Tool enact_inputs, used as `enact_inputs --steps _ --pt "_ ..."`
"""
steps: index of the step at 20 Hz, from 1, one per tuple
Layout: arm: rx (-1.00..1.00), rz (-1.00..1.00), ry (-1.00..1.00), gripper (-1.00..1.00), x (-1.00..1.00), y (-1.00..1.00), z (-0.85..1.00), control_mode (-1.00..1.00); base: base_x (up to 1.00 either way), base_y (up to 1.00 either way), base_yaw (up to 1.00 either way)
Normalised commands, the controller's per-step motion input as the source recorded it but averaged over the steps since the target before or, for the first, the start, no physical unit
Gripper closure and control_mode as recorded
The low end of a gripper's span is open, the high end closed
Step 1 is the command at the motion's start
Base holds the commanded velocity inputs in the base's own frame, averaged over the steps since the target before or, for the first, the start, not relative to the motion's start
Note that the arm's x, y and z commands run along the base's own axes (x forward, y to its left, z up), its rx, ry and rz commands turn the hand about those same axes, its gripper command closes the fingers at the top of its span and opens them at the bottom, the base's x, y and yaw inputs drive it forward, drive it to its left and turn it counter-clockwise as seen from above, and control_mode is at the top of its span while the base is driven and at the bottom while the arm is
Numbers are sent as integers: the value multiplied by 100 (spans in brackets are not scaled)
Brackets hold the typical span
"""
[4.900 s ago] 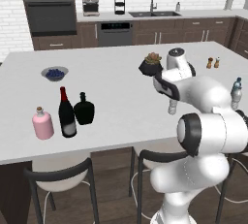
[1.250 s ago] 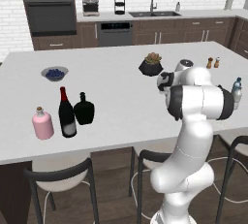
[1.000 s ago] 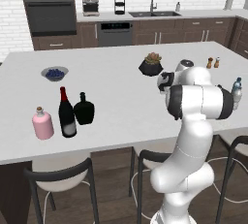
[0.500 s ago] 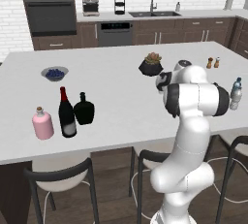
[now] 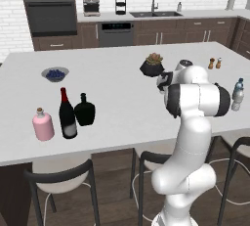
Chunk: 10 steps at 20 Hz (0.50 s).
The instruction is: Move the plastic bottles in the middle to the plastics group, and the glass bottles in the middle to the glass group.
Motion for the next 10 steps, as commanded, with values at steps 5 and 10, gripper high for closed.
enact_inputs --steps 5,10 --pt "0 0 0 100 0 0 0 -100 0 0 0" --pt "0 0 -1 100 -23 -17 12 -100 0 0 0"
